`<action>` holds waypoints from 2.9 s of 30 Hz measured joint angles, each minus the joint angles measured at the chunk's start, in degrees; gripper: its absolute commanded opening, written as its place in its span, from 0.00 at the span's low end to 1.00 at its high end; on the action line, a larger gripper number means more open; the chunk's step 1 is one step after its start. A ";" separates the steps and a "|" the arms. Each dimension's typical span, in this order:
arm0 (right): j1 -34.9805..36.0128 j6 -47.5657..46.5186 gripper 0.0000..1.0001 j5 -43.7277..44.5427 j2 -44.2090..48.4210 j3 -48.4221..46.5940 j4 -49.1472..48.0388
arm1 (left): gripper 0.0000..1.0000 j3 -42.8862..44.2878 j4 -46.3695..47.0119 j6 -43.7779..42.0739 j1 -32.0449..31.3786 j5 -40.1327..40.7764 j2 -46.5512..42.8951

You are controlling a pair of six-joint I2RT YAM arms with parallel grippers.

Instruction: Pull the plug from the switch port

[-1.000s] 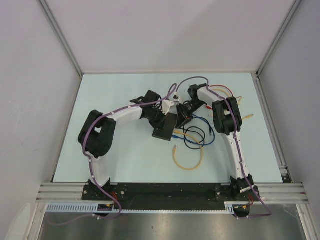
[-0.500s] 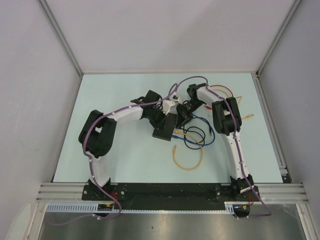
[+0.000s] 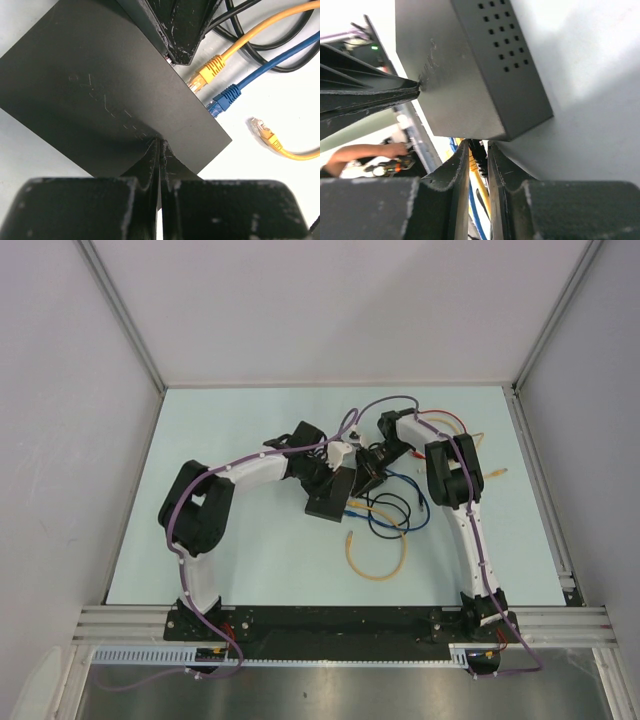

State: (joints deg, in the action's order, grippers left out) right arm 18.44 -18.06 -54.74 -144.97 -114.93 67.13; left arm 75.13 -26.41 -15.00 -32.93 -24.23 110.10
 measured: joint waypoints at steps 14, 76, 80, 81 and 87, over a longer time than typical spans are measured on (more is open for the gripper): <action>-4.68 1.55 0.00 -6.69 -2.12 2.95 2.03 | 0.00 0.00 0.44 -0.09 -1.03 0.85 0.00; -28.52 36.94 0.00 4.24 16.41 -24.76 -50.71 | 0.01 5.27 -5.01 -0.44 -1.44 1.40 2.97; -27.23 47.39 0.00 2.27 19.80 -27.78 -63.10 | 0.01 6.43 -3.48 -0.44 -1.62 0.94 4.07; -27.36 48.72 0.00 2.16 20.13 -29.64 -65.40 | 0.01 6.47 -3.21 -0.44 -1.66 0.92 4.15; -30.84 43.39 0.00 5.73 22.16 -29.83 -65.77 | 0.01 6.47 -2.45 -0.44 -1.73 0.92 4.24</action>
State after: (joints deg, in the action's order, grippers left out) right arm -12.40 25.32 -49.01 -122.80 -144.77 1.37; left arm 81.60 -28.86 -15.44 -34.65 -23.31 114.34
